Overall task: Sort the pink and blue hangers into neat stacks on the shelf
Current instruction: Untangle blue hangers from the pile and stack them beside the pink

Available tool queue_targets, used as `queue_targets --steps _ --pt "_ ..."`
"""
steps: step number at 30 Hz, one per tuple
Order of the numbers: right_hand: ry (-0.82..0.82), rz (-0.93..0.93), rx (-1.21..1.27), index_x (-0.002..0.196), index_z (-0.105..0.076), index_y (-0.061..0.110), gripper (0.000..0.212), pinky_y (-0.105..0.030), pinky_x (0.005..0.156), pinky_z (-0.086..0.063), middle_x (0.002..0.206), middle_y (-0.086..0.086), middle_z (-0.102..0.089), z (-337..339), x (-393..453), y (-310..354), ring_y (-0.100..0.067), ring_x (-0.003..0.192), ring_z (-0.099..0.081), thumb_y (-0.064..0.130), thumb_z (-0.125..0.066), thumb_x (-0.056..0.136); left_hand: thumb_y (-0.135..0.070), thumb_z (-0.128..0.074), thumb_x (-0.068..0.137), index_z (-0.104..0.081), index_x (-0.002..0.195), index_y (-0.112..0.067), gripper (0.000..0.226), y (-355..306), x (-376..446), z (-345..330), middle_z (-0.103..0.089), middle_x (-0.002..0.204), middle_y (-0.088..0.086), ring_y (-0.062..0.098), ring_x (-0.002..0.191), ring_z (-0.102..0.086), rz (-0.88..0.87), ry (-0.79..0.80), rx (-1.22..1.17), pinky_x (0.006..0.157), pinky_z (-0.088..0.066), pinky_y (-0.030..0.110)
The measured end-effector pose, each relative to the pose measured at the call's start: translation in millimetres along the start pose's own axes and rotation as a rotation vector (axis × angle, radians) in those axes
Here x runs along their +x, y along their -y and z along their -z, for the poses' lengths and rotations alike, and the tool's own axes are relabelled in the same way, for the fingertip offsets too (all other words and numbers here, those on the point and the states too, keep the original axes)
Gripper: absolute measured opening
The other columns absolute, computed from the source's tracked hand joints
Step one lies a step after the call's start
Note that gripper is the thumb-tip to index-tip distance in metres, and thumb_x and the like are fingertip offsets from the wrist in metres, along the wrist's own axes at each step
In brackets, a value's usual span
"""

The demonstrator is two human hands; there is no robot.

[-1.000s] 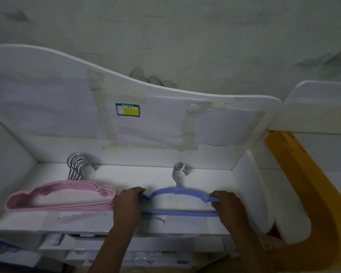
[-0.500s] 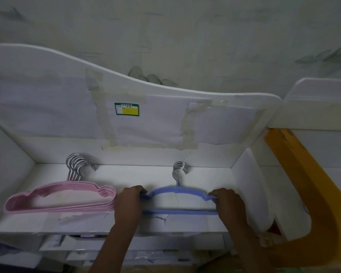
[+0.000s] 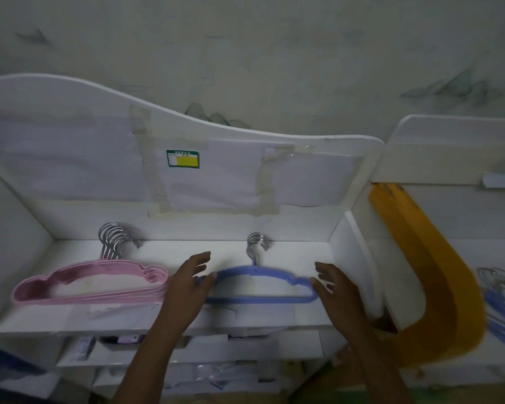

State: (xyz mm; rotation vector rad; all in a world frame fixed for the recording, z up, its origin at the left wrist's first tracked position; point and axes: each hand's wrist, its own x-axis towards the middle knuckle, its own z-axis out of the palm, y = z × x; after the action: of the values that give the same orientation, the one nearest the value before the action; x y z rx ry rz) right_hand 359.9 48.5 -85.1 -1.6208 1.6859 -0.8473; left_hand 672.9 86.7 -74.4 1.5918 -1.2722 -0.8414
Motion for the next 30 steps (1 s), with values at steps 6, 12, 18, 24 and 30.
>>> queue_targets --steps 6,12,18,24,30 --pt "-0.069 0.078 0.047 0.129 -0.053 0.032 0.040 -0.029 0.098 -0.046 0.123 0.016 -0.055 32 -38 7 -0.005 0.114 -0.053 0.029 -0.066 0.091 -0.018 -0.068 0.090 -0.050 0.135 -0.030 0.050 -29 -35 -15 -0.056 0.131 -0.016 -0.009 0.117 -0.052 -0.111 0.029 -0.042 0.089 -0.041 0.005" --pt "-0.128 0.081 0.048 0.135 -0.050 0.031 0.045 -0.031 0.099 -0.045 0.128 0.015 -0.054 75 -101 6 -0.007 0.117 -0.050 0.034 -0.064 0.092 -0.017 -0.068 0.090 -0.049 0.135 -0.028 0.051 -59 -95 -34 -0.055 0.133 -0.013 -0.003 0.119 -0.053 -0.207 0.034 -0.024 0.092 -0.042 0.012" --pt "-0.230 0.067 0.064 0.132 -0.051 0.028 0.042 -0.030 0.095 -0.048 0.126 0.012 -0.057 133 -185 -20 -0.008 0.115 -0.055 0.031 -0.064 0.092 -0.016 -0.068 0.089 -0.052 0.131 -0.029 0.046 -84 -174 -68 -0.055 0.131 -0.009 0.004 0.120 -0.053 -0.239 0.089 -0.032 0.088 -0.043 0.011" --pt "-0.275 0.028 -0.009 0.132 -0.052 0.025 0.046 -0.029 0.092 -0.046 0.119 0.012 -0.054 192 -262 -60 -0.006 0.107 -0.052 0.028 -0.068 0.090 -0.024 -0.071 0.087 -0.051 0.131 -0.032 0.048 -98 -238 -117 -0.055 0.131 -0.006 0.008 0.118 -0.056 -0.274 0.176 -0.033 0.094 -0.053 0.035" --pt "-0.382 -0.046 -0.056 0.132 -0.052 0.021 0.048 -0.034 0.089 -0.050 0.118 0.007 -0.054 255 -305 -99 -0.011 0.109 -0.054 0.030 -0.069 0.088 -0.021 -0.071 0.087 -0.049 0.132 -0.029 0.050 -131 -269 -171 -0.054 0.131 -0.007 0.006 0.118 -0.054 -0.342 0.255 0.017 0.100 -0.049 0.037"
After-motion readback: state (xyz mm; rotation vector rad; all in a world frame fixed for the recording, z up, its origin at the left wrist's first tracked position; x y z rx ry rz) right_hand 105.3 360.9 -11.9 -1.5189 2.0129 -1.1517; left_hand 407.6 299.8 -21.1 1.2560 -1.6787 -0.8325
